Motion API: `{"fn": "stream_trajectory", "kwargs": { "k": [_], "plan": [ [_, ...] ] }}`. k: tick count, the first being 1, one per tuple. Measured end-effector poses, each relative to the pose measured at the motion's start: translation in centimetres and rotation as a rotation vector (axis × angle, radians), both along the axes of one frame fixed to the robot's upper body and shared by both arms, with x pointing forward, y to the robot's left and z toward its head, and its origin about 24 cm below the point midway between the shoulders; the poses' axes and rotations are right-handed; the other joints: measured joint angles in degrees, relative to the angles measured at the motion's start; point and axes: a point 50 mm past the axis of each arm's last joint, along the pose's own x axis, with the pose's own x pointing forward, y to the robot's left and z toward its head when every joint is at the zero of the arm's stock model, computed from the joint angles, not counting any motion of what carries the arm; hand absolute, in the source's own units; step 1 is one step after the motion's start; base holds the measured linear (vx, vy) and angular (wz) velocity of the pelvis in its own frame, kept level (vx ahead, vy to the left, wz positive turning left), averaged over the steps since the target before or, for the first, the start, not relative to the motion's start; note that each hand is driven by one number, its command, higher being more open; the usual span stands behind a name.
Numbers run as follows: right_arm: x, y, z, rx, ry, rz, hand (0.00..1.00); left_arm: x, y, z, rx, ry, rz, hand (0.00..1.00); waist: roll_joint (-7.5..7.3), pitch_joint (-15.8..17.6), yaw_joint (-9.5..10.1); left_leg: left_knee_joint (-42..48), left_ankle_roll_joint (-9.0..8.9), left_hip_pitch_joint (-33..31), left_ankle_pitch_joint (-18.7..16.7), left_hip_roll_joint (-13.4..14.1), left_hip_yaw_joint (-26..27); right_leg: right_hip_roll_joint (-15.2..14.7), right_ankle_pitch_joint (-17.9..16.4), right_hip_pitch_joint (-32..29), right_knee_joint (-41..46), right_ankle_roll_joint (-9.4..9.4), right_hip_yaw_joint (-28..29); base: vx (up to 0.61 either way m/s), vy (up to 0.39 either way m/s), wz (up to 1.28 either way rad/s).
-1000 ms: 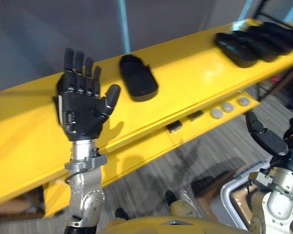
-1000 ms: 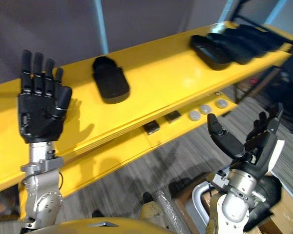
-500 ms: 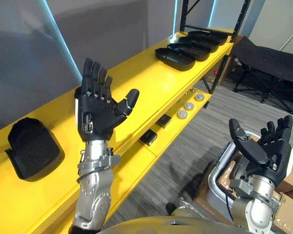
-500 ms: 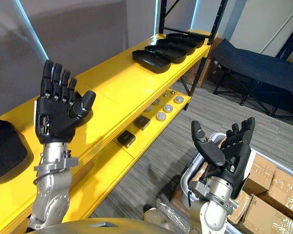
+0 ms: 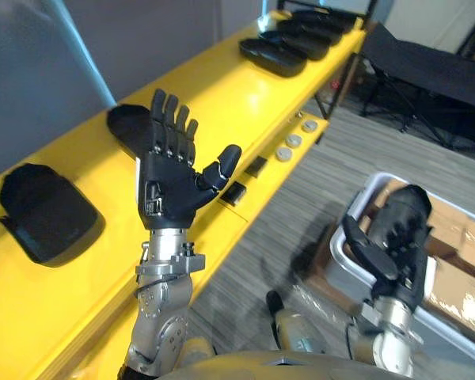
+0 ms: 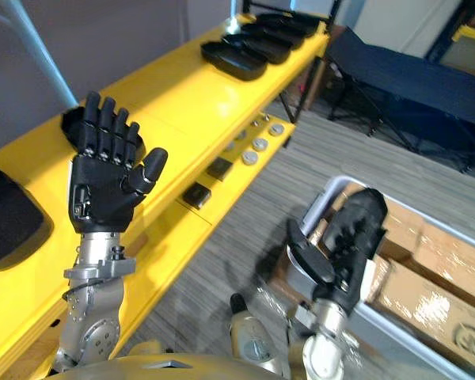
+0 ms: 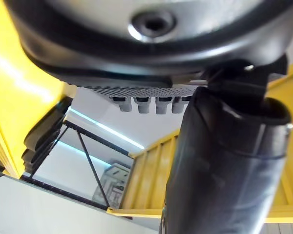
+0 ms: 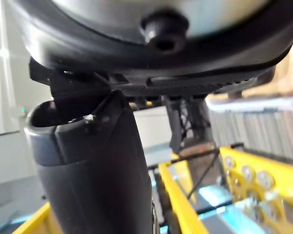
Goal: Walk over and take three plastic housings, then place them on the shelf
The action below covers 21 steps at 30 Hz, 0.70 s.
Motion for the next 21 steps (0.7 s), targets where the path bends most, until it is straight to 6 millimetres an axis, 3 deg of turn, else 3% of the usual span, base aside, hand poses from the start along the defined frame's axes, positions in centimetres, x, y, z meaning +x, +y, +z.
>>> {"fn": "stream_trajectory", "kwargs": {
  "k": [1, 2, 3, 4, 5, 6, 7, 8, 9, 10, 11, 14, 15, 17, 18, 21],
  "plan": [
    [1.0, 1.1, 0.7, -0.005, -0.039, 0.070, 1.00, 0.0, 0.5, -0.1, -0.035, -0.002, 0.006, 1.00, -0.02, 0.06, 1.17, -0.37, -0.78, 0.12, 0.84, 1.18, 0.81, -3.63, -1.92, -0.23, 7.65, -1.69, -3.15, -0.08, -0.152, -0.47],
    [1.8, 2.5, 0.7, -0.007, -0.052, 0.141, 1.00, 0.0, 1.3, -0.2, -0.066, -0.008, 0.040, 1.00, -0.37, -0.01, 2.18, -0.94, -2.00, 0.02, 1.98, 2.09, 1.35, -7.15, -2.25, -0.08, 12.69, -2.39, -4.26, -0.10, -0.260, -0.44],
    [2.2, 3.1, 0.7, -0.012, -0.055, 0.170, 1.00, 0.0, 1.8, -0.3, -0.083, -0.010, 0.059, 1.00, -1.21, -0.25, 2.56, -1.12, -2.66, -0.09, 2.59, 2.34, 1.42, -8.68, -0.92, 0.53, 12.74, -2.22, -4.64, -0.08, -0.292, -0.40],
    [2.9, 4.0, 0.5, -0.013, -0.052, 0.206, 1.00, -0.1, 2.6, -0.5, -0.105, -0.011, 0.082, 1.00, -2.46, -0.38, 3.00, -1.45, -3.29, -1.24, 3.55, 2.47, -0.14, -8.39, 0.26, 1.65, 8.49, 0.90, -6.25, -0.11, -0.341, -0.64],
    [3.2, 4.0, 0.0, -0.034, -0.028, 0.211, 1.00, 0.1, 2.8, -1.2, -0.140, 0.013, 0.074, 1.00, -1.85, -0.35, 3.96, -4.96, -1.20, -1.70, 5.08, 2.40, -3.29, -5.73, 0.62, 2.17, 2.46, 1.50, -6.53, -0.09, -0.237, -0.83],
    [3.3, 3.8, -0.4, -0.052, -0.013, 0.208, 1.00, 0.2, 2.8, -1.6, -0.146, 0.030, 0.066, 1.00, -1.28, -0.54, 4.31, -7.27, -0.92, -1.43, 6.09, 1.99, -3.95, -4.30, 0.89, 3.29, -2.86, 1.84, -6.34, -0.06, -0.189, -1.29],
    [3.4, 3.3, -1.0, -0.071, 0.013, 0.205, 1.00, 0.4, 2.7, -2.2, -0.155, 0.064, 0.051, 1.00, -0.96, -0.47, 4.72, -11.25, -2.98, -0.65, 9.35, 3.93, -2.28, -3.16, -0.36, 5.82, -10.90, 1.33, -6.52, -0.03, -0.256, -1.32],
    [3.5, 3.1, -1.3, -0.077, 0.024, 0.209, 1.00, 0.7, 2.8, -3.1, -0.140, 0.101, 0.049, 1.00, -3.11, 0.18, 4.41, -11.14, -4.61, -0.81, 9.94, 3.61, -0.37, -5.53, -4.52, 6.08, -10.76, 1.07, -10.73, -0.04, -0.310, -1.28],
    [3.5, 2.9, -1.7, -0.083, 0.039, 0.218, 1.00, 0.9, 2.8, -3.6, -0.135, 0.121, 0.048, 1.00, -4.37, 0.58, 4.04, -10.04, -4.71, -1.02, 9.88, 3.14, 0.97, -5.32, -5.40, 6.54, -13.24, 4.48, -11.86, -0.11, -0.373, -1.08],
    [3.6, 2.0, -2.3, -0.127, 0.072, 0.240, 1.00, 1.2, 2.5, -5.2, -0.153, 0.193, 0.042, 1.00, -2.06, 2.03, 3.12, -7.23, -4.23, -2.39, 9.99, 6.36, 1.46, -1.83, -1.69, 7.87, -18.23, 3.89, -11.49, -0.14, -0.288, -0.97],
    [3.5, 1.2, -2.6, -0.150, 0.090, 0.242, 1.00, 1.2, 1.8, -6.1, -0.153, 0.236, 0.020, 1.00, -1.08, 2.76, 2.29, -4.65, -2.33, -5.18, 10.14, 8.25, 0.76, 0.39, 2.00, 9.30, -25.07, 2.72, -9.92, -0.17, -0.238, -1.08],
    [3.3, -0.5, -2.8, -0.173, 0.105, 0.193, 1.00, 1.2, 0.3, -6.2, -0.158, 0.234, -0.045, 1.00, -1.33, 4.43, 2.12, -8.69, -2.08, -5.78, 8.90, 5.44, -2.44, 2.39, 7.40, 9.56, -33.36, 1.29, -6.06, -0.12, -0.084, -0.98],
    [3.0, -1.3, -2.9, -0.159, 0.112, 0.165, 1.00, 1.2, -0.1, -6.1, -0.150, 0.228, -0.072, 1.00, -1.21, 5.20, 1.39, -10.95, -3.51, -4.66, 9.44, 4.80, -3.03, 3.42, 8.59, 9.54, -35.88, 1.46, -5.05, -0.07, -0.034, -0.75],
    [2.5, -1.7, -3.2, -0.159, 0.128, 0.153, 1.00, 1.2, -0.3, -6.1, -0.144, 0.227, -0.076, 1.00, -1.23, 5.32, 0.38, -11.93, -3.82, -4.28, 10.18, 4.39, -2.61, 2.82, 8.79, 9.69, -37.99, 1.54, -6.38, -0.04, -0.024, -0.58],
    [2.1, -1.8, -3.5, -0.151, 0.145, 0.151, 1.00, 1.2, -0.3, -6.0, -0.134, 0.225, -0.076, 1.00, -1.30, 5.43, 0.48, -11.66, -3.81, -3.86, 10.25, 3.52, -4.30, 2.60, 11.23, 9.82, -38.97, 1.63, -5.71, -0.02, -0.014, -0.47],
    [2.1, -1.7, -3.5, -0.151, 0.145, 0.151, 1.00, 1.1, -0.2, -5.8, -0.125, 0.211, -0.072, 1.00, -0.45, 5.71, 0.57, -11.63, -3.80, -3.49, 10.25, 2.46, -5.69, 1.76, 11.58, 9.84, -40.21, 1.67, -5.30, -0.02, 0.004, -0.34]
  ]
}}
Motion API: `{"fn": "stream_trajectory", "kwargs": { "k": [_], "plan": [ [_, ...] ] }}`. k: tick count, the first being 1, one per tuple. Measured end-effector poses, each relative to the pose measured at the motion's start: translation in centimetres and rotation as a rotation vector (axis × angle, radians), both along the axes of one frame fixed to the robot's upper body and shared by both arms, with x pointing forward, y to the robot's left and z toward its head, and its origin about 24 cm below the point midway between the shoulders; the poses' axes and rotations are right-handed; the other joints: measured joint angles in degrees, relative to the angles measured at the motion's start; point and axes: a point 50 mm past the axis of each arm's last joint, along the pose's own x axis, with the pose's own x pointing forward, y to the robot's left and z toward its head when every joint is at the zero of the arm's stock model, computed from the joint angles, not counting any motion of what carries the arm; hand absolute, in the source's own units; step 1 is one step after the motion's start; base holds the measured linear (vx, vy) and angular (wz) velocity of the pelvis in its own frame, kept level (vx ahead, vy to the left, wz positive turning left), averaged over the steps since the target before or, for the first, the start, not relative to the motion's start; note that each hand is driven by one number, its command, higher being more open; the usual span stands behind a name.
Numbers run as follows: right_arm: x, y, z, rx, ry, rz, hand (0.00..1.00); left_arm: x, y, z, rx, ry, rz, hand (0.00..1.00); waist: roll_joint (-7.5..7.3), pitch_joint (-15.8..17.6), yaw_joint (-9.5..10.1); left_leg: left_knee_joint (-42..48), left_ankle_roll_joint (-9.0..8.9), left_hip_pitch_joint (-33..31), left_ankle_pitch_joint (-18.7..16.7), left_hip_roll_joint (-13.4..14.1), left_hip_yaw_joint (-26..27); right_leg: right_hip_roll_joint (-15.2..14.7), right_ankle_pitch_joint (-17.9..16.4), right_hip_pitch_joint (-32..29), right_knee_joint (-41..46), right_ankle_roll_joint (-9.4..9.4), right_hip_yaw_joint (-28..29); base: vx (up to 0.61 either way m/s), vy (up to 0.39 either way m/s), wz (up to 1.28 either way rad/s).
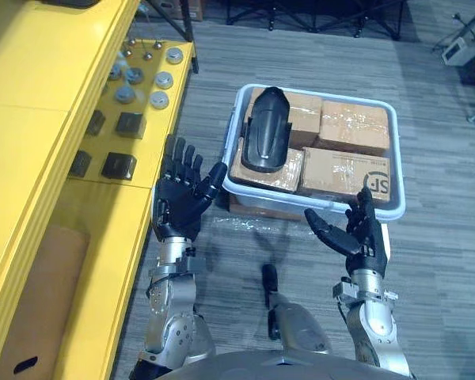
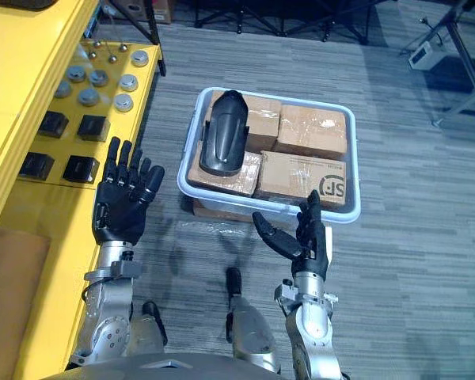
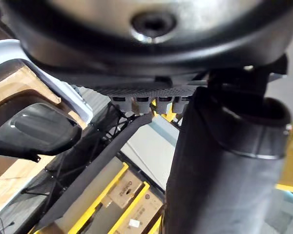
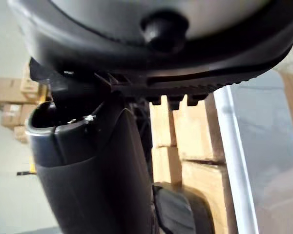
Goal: Walk over and take three plastic housings, then place them on the shelf
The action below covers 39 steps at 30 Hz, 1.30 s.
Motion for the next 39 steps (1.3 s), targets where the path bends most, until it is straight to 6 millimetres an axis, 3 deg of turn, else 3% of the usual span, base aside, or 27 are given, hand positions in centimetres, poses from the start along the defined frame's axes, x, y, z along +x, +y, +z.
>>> {"fn": "stream_trajectory", "kwargs": {
  "k": [4, 10, 14, 19, 26, 33, 36, 37, 39],
  "plan": [
    [0.7, -0.2, 0.0, -0.024, 0.002, -0.051, 1.00, 0.0, -0.1, 0.9, 0.004, -0.040, -0.011, 1.00, 0.61, 0.47, 0.06, 0.01, -0.11, -0.21, -0.34, -1.45, -2.10, -1.24, 1.23, 0.25, 0.00, 1.05, -1.13, -0.02, 0.051, 0.09],
    [5.7, -1.9, 1.6, -0.056, -0.069, -0.211, 1.00, 1.0, -0.4, 2.1, 0.113, -0.087, -0.029, 1.00, 0.48, 3.82, 1.74, 0.69, -0.42, -2.37, -1.86, -3.80, -6.47, -3.21, 3.08, 0.17, -0.11, 2.41, -3.49, -0.06, 0.089, 0.26],
    [11.4, -5.8, 5.7, -0.013, -0.149, -0.387, 1.00, 2.3, -0.3, 3.0, 0.170, -0.101, -0.041, 1.00, 0.53, 8.14, 4.17, 3.33, -0.30, -6.36, -1.87, -5.29, -10.42, -4.50, 4.35, -0.23, -0.13, 2.95, -6.62, -0.11, 0.064, 0.37],
    [15.3, -10.3, 10.2, -0.041, -0.167, -0.444, 1.00, 3.0, -0.5, 2.6, 0.248, -0.081, -0.088, 1.00, 1.31, 8.94, 7.13, 4.22, 0.16, -10.67, -0.98, -7.04, -13.89, -5.82, 5.09, -2.00, -0.12, 3.61, -9.53, -0.06, 0.042, 0.34],
    [17.1, -14.2, 14.5, -0.120, -0.133, -0.486, 1.00, 3.9, -0.3, 1.3, 0.317, -0.013, -0.103, 1.00, 2.72, 9.73, 9.36, 6.38, 0.73, -14.35, -0.72, -9.78, -17.56, -8.05, 6.35, -2.40, -0.11, 4.26, -13.74, -0.02, 0.067, 0.30],
    [17.8, -16.8, 14.9, -0.087, 0.092, -0.512, 1.00, 4.1, 0.0, 1.1, 0.320, -0.004, -0.095, 1.00, 4.56, 10.63, 11.31, 10.60, 1.59, -18.35, -1.27, -11.10, -19.14, -8.86, 7.16, -3.27, -0.08, 4.13, -16.04, -0.08, 0.060, 0.14],
    [17.4, -18.2, 16.3, -0.067, 0.121, -0.552, 1.00, 4.1, 0.0, 0.4, 0.322, 0.029, -0.104, 1.00, 5.57, 10.99, 11.43, 11.65, 1.65, -19.47, -1.37, -11.43, -20.17, -8.90, 7.16, -3.09, -0.03, 4.12, -17.21, -0.10, 0.026, 0.14],
    [17.2, -18.7, 16.9, -0.032, 0.132, -0.570, 0.00, 4.1, -0.2, -0.1, 0.318, 0.055, -0.117, 1.00, 6.14, 11.27, 11.45, 11.89, 1.65, -19.48, -1.37, -11.42, -20.30, -8.94, 6.91, -3.12, 0.64, 3.79, -17.40, -0.08, 0.028, 0.04],
    [17.2, -18.8, 17.3, -0.022, 0.147, -0.572, 0.00, 3.9, -0.2, -0.4, 0.316, 0.070, -0.123, 1.00, 6.39, 11.39, 11.44, 11.89, 1.63, -19.47, -1.27, -11.35, -20.31, -9.02, 6.38, -3.39, 1.42, 3.14, -17.92, -0.06, 0.022, 0.02]
  ]
}}
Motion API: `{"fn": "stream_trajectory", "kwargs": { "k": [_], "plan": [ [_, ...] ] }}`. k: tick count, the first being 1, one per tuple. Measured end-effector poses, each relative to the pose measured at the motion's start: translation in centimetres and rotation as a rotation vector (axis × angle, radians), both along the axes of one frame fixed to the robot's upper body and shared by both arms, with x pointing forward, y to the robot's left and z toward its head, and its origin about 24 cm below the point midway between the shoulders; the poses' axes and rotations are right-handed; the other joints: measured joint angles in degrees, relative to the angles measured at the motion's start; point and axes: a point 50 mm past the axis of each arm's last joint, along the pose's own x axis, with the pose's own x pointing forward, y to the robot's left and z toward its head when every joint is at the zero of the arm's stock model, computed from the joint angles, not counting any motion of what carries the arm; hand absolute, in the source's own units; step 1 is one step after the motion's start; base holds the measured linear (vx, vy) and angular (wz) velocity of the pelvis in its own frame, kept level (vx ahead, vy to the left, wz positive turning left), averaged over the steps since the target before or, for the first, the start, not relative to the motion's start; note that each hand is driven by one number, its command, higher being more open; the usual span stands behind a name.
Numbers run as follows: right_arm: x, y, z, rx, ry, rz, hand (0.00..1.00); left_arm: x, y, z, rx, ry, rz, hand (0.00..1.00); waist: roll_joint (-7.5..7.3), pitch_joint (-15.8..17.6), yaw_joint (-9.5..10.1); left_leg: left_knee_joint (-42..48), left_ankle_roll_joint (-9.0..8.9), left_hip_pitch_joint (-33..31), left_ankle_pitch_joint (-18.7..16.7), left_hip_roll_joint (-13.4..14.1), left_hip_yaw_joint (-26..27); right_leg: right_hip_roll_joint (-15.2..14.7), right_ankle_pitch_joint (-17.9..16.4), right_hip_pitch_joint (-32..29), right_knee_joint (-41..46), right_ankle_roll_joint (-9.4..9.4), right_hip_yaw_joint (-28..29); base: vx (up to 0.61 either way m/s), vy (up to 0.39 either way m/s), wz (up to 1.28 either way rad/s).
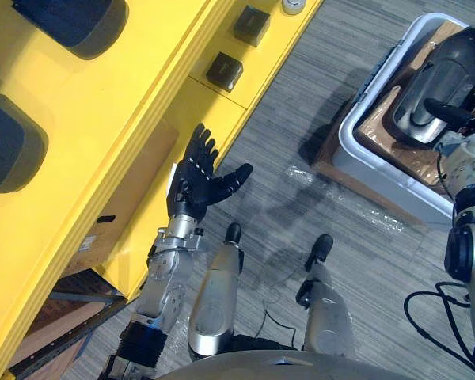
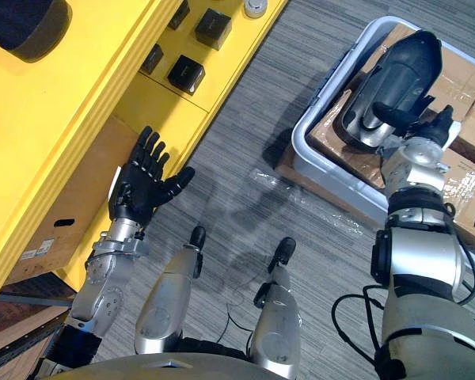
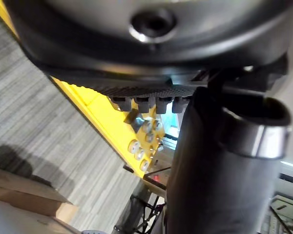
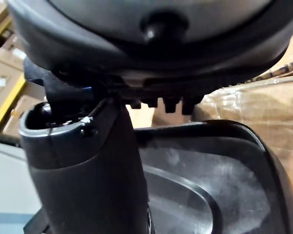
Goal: Walk over and take three plastic housings, then place them on the shelf
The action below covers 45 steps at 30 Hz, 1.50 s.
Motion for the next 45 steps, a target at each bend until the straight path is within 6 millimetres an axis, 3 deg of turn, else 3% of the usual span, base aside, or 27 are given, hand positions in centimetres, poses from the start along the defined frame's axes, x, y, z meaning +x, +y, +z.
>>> {"fn": "stream_trajectory", "kwargs": {
  "k": [7, 15, 18, 22, 25, 29, 34, 39, 41, 45],
  "plan": [
    [-1.0, -1.7, 1.2, 0.035, 0.072, -0.014, 0.00, -0.1, -0.5, -0.2, -0.018, 0.012, -0.024, 1.00, 0.16, 0.07, 0.06, -2.06, -0.42, 0.83, 1.69, 0.34, -0.11, -0.05, -0.36, -0.50, 1.34, -0.45, -0.69, -0.02, 0.004, 0.03],
    [-1.5, -2.3, 1.8, 0.057, 0.149, -0.052, 0.00, -0.3, -0.6, -0.5, -0.011, 0.028, -0.021, 1.00, 0.16, 0.06, -0.18, -6.10, -1.08, 3.37, 3.90, 0.92, 0.09, 0.06, -0.87, -0.25, 1.96, -1.17, -0.92, 0.00, -0.015, 0.00],
    [-2.1, -2.8, 1.2, 0.148, 0.151, -0.099, 0.00, -0.6, 0.4, -1.0, 0.010, 0.060, 0.027, 1.00, 0.12, 0.06, -0.20, -7.35, -1.30, 4.56, 4.40, 1.01, 0.12, 0.06, -1.25, 0.39, 2.00, -1.25, -1.01, 0.00, 0.000, 0.00],
    [-2.8, -3.6, 1.0, 0.139, 0.105, -0.223, 0.00, -1.4, 2.8, -1.8, 0.003, 0.105, 0.135, 1.00, 0.02, 0.10, -0.20, -9.14, -1.44, 5.92, 5.22, 1.12, 0.18, 0.04, -1.62, 0.97, 2.05, -1.24, -1.19, 0.00, -0.004, 0.01],
    [-3.9, -4.4, 1.4, 0.006, 0.115, -0.409, 0.00, -2.2, 5.8, -1.3, -0.030, 0.061, 0.270, 1.00, -0.19, 0.11, -0.12, -10.44, -1.63, 6.23, 5.93, 1.19, 0.18, 0.06, -1.62, 0.69, 1.96, -1.22, -1.19, 0.01, -0.005, 0.01],
    [-5.2, -5.1, 1.0, -0.151, 0.164, -0.535, 0.00, -2.7, 8.1, -0.5, -0.026, 0.030, 0.345, 1.00, -0.78, 0.12, -0.47, -10.93, -1.66, 6.20, 6.18, 1.34, 0.45, 0.12, -1.59, 0.32, 1.91, -1.17, -1.07, 0.01, -0.002, -0.04],
    [-6.3, -5.4, 1.6, -0.338, 0.155, -0.629, 0.00, -3.4, 8.7, -0.1, 0.013, -0.001, 0.314, 1.00, -1.63, 0.30, -2.07, -10.94, -1.67, 6.34, 6.16, 1.59, 0.92, 0.33, -1.46, 0.25, 1.59, -1.01, -0.64, 0.01, 0.002, -0.05],
    [-7.4, -5.1, 3.9, -0.489, 0.014, -0.756, 0.00, -3.8, 9.0, 1.7, 0.023, -0.095, 0.298, 1.00, -2.24, 0.12, -2.65, -11.59, -1.94, 8.04, 6.05, 2.43, 1.57, 1.30, -1.30, 2.00, -0.09, -0.82, -0.50, 0.00, -0.021, -0.07],
    [-7.8, -4.4, 5.2, -0.580, -0.086, -0.758, 0.00, -3.9, 9.1, 3.1, 0.030, -0.167, 0.287, 1.00, -3.63, -0.75, -3.10, -13.21, -2.28, 9.20, 6.27, 2.82, 1.78, 1.83, -1.22, 2.81, -1.46, -0.72, -0.41, 0.04, -0.043, -0.07],
    [-8.4, -3.0, 5.9, -0.733, -0.178, -0.705, 0.00, -3.2, 8.0, 3.9, 0.047, -0.220, 0.210, 1.00, -5.69, -3.25, -3.27, -15.72, -2.66, 11.57, 6.72, 3.58, 3.03, 2.28, -1.19, 3.32, -1.46, -0.77, 0.39, 0.08, -0.011, -0.14]
  ]
}}
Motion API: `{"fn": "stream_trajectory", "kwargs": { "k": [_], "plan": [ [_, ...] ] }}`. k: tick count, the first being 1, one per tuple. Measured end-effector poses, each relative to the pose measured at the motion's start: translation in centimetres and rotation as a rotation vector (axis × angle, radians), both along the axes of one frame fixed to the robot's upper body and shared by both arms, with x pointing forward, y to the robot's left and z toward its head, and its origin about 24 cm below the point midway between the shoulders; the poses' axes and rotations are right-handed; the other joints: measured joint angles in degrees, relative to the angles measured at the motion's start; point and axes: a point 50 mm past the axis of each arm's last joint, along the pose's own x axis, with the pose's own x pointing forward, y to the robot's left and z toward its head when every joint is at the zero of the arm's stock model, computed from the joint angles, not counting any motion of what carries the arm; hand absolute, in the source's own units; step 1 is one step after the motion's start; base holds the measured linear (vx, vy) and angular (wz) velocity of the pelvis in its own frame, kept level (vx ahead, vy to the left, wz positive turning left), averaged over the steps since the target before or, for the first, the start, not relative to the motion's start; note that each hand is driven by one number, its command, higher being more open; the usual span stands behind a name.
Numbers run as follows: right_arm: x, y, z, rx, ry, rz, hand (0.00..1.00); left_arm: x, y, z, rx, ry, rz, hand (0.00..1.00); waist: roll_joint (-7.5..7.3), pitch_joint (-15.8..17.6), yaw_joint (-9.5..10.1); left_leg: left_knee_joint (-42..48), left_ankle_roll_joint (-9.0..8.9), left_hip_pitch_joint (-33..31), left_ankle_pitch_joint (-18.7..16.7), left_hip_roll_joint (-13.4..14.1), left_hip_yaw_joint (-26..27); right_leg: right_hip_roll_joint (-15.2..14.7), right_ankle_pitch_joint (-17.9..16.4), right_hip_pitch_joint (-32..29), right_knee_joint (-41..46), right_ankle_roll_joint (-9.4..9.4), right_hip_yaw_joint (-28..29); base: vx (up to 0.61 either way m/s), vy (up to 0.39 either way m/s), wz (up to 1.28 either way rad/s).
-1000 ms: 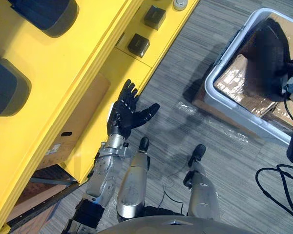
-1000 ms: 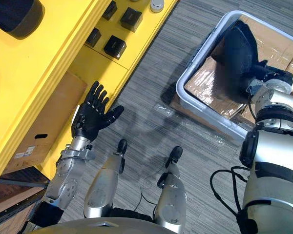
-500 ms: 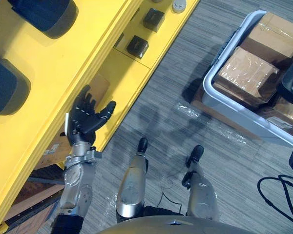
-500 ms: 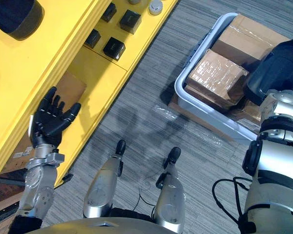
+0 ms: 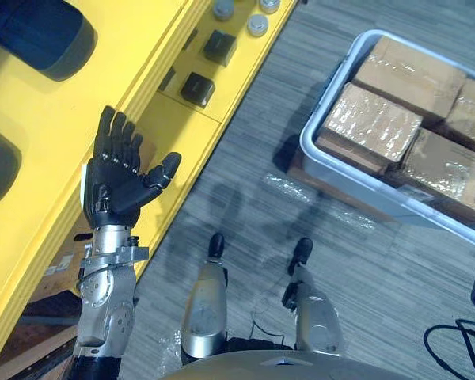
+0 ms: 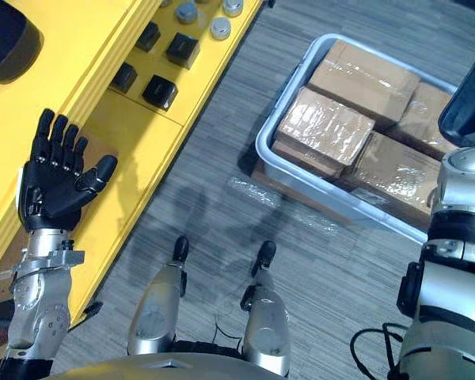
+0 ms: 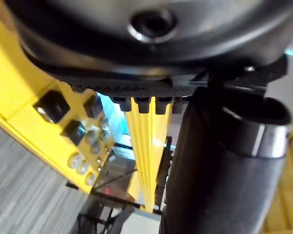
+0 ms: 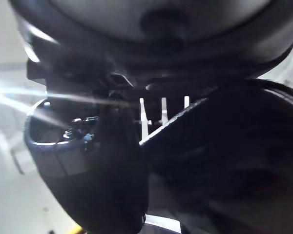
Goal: Walk over and take three plastic housings, then place them on the shelf
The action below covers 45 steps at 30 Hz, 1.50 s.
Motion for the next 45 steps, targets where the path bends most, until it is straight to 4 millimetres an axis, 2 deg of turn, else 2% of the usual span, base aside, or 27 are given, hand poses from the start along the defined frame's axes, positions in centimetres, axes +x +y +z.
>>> {"fn": "stream_trajectory", "kwargs": {
  "k": [3, 6, 10, 12, 14, 17, 19, 21, 23, 26, 28, 31, 39, 45],
  "plan": [
    [0.2, 1.5, -0.7, -0.115, 0.055, 0.052, 0.00, 0.6, -1.8, -0.2, 0.048, 0.019, -0.096, 1.00, -1.56, -2.80, -0.55, -2.30, 0.01, 3.17, 0.13, 0.15, 1.39, -0.09, 0.01, 1.34, 0.00, -0.01, 0.61, 0.12, 0.026, -0.17],
    [0.7, 3.7, -2.4, -0.187, 0.104, 0.138, 0.00, 1.5, -4.5, -0.3, 0.115, 0.047, -0.216, 1.00, -2.78, -6.99, -1.61, -4.61, 0.08, 6.20, 0.19, 0.15, 2.95, -0.35, -0.02, 2.49, -0.01, 0.03, 0.62, 0.09, 0.041, -0.16],
    [0.7, 6.0, -3.4, -0.274, 0.104, 0.221, 0.00, 2.3, -7.2, 0.2, 0.122, 0.048, -0.368, 1.00, -3.26, -10.12, -2.22, -6.17, 0.09, 9.26, 0.12, 0.09, 4.66, -0.61, -0.52, 4.02, -0.04, 0.68, 0.67, 0.04, 0.021, -0.14],
    [0.8, 8.0, -3.5, -0.328, 0.062, 0.282, 0.00, 2.5, -8.4, 0.0, 0.081, 0.073, -0.453, 1.00, -3.23, -11.87, -3.11, -6.31, 0.04, 10.07, -0.05, 0.11, 5.34, -0.67, -0.76, 4.36, -0.05, 0.79, 0.69, 0.02, 0.008, -0.20],
    [0.7, 9.9, -3.2, -0.384, 0.019, 0.348, 0.00, 3.0, -9.7, -0.7, 0.037, 0.128, -0.540, 1.00, -3.16, -13.05, -3.22, -6.33, 0.06, 11.02, -0.33, 0.19, 6.49, -0.66, -0.99, 4.65, -0.07, 0.58, 1.17, 0.00, 0.005, -0.25],
    [1.1, 13.7, -2.7, -0.473, -0.017, 0.548, 0.00, 3.8, -11.8, -3.0, -0.068, 0.312, -0.639, 1.00, -3.28, -15.28, -4.43, -6.03, -0.11, 12.21, -0.91, 0.71, 8.00, -0.28, -1.32, 4.98, -0.09, 0.58, 2.11, -0.01, -0.003, -0.24],
    [0.8, 16.7, -2.8, -0.530, -0.047, 0.696, 0.00, 4.5, -12.7, -5.1, -0.183, 0.466, -0.642, 1.00, -3.70, -16.45, -5.48, -5.88, -0.35, 12.75, -1.10, 1.20, 8.39, 0.18, -1.61, 5.26, -0.09, 0.19, 2.25, -0.01, -0.023, -0.15],
    [0.4, 18.2, -3.2, -0.574, -0.054, 0.758, 0.00, 4.7, -13.0, -6.1, -0.223, 0.529, -0.616, 1.00, -3.94, -16.80, -5.87, -5.68, -0.47, 12.88, -1.15, 1.55, 8.59, 0.52, -1.61, 5.30, -0.09, 0.16, 2.31, -0.01, -0.022, -0.09],
    [0.4, 20.5, -3.9, -0.604, -0.051, 0.877, 0.00, 4.8, -12.9, -7.1, -0.277, 0.599, -0.564, 1.00, -3.98, -16.89, -6.28, -5.22, -0.82, 13.66, -1.41, 2.04, 9.12, 0.83, -1.66, 5.86, -0.09, 0.07, 2.65, -0.01, -0.012, -0.13],
    [0.1, 21.9, -5.2, -0.563, -0.026, 0.974, 0.00, 5.1, -13.4, -7.5, -0.374, 0.635, -0.559, 1.00, -3.86, -17.70, -6.26, -5.07, -0.84, 13.72, -1.46, 2.07, 9.16, 0.96, -1.68, 5.97, -0.09, 0.03, 2.65, 0.00, 0.000, -0.02],
    [0.1, 23.1, -6.4, -0.487, -0.014, 1.055, 0.00, 5.3, -13.7, -7.2, -0.427, 0.612, -0.570, 1.00, -3.86, -18.34, -6.34, -5.05, -0.82, 13.81, -1.47, 1.99, 9.34, 0.91, -1.67, 5.98, -0.10, 0.03, 2.67, 0.00, 0.000, 0.00],
    [0.2, 24.3, -7.2, -0.416, -0.030, 1.118, 0.00, 5.6, -14.4, -6.2, -0.528, 0.548, -0.586, 1.00, -3.82, -18.41, -6.31, -5.05, -0.80, 14.00, -1.49, 1.94, 9.58, 0.84, -1.64, 6.00, -0.10, 0.02, 2.70, 0.00, 0.007, -0.03],
    [0.7, 25.1, -9.1, -0.325, 0.002, 1.147, 0.00, 5.4, -15.5, -5.2, -0.712, 0.428, -0.712, 1.00, -3.54, -19.89, -6.69, -5.10, -0.73, 14.62, -1.67, 1.92, 9.64, 0.79, -1.45, 6.57, -0.10, -0.23, 2.55, 0.00, 0.000, 0.00],
    [0.4, 25.5, -10.2, -0.260, -0.003, 1.162, 0.00, 5.7, -15.0, -4.9, -0.756, 0.383, -0.668, 1.00, -3.38, -20.48, -6.45, -5.05, -0.73, 14.71, -1.67, 1.94, 9.53, 0.79, -2.00, 6.83, -0.41, -0.47, 2.01, 0.00, 0.000, 0.00]
  ]
}}
